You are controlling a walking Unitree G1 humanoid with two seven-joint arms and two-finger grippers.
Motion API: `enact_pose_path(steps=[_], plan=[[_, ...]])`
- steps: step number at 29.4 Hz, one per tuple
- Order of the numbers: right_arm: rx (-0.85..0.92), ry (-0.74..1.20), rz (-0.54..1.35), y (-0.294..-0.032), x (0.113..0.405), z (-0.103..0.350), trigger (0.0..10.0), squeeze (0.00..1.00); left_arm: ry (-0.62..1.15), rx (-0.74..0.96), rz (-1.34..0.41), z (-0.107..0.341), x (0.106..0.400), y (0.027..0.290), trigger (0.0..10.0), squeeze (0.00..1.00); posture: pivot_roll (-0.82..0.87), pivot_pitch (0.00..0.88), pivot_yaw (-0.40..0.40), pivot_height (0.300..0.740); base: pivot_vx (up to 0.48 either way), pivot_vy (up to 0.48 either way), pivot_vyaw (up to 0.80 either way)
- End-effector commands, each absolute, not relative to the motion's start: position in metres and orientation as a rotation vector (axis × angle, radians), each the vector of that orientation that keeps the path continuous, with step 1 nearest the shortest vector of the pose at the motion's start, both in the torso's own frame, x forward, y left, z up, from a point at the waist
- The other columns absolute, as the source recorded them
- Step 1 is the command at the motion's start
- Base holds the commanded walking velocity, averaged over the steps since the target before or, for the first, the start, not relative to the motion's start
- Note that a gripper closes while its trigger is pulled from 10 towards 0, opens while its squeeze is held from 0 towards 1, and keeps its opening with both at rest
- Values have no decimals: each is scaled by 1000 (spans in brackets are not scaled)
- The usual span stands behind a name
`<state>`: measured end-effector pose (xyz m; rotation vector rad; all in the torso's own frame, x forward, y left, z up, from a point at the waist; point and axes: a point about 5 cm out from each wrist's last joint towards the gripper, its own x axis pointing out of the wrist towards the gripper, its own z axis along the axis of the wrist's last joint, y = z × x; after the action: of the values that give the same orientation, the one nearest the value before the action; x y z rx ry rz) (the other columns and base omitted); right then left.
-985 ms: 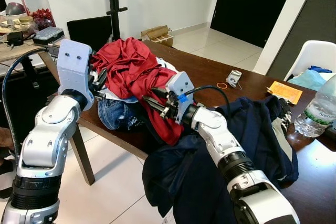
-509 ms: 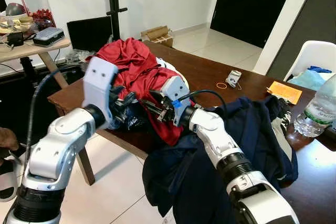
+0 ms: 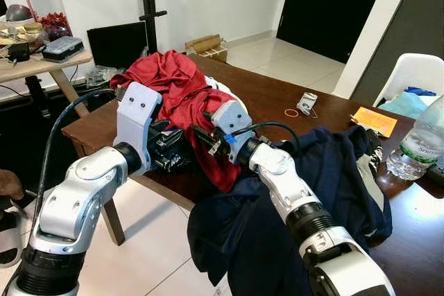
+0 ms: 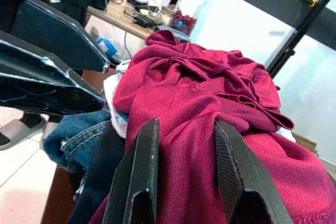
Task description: Hang hanger
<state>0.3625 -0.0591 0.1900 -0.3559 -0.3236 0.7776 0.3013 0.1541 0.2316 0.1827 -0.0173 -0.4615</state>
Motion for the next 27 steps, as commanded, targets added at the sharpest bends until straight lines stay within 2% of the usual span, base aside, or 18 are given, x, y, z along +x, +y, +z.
enact_pose_path(steps=[1,19,21,22,27], plan=[[-298,-302,698,-67,366,183,10000,0,-19,200,-467,235,299,156,10000,0,205,3,-57,740,0,0,0],[-366,-258,672,-73,364,166,10000,0,-16,205,-469,234,300,156,10000,0,205,7,-55,740,0,0,0],[-374,-258,659,-74,364,165,9765,0,-16,205,-467,235,300,156,10000,0,205,7,-55,740,0,0,0],[-370,-259,648,-74,365,165,0,0,-15,206,-466,235,300,156,10000,0,205,7,-55,740,0,0,0],[-363,-268,637,-74,365,166,0,0,-13,210,-465,235,300,157,10000,0,206,6,-55,740,0,0,0]])
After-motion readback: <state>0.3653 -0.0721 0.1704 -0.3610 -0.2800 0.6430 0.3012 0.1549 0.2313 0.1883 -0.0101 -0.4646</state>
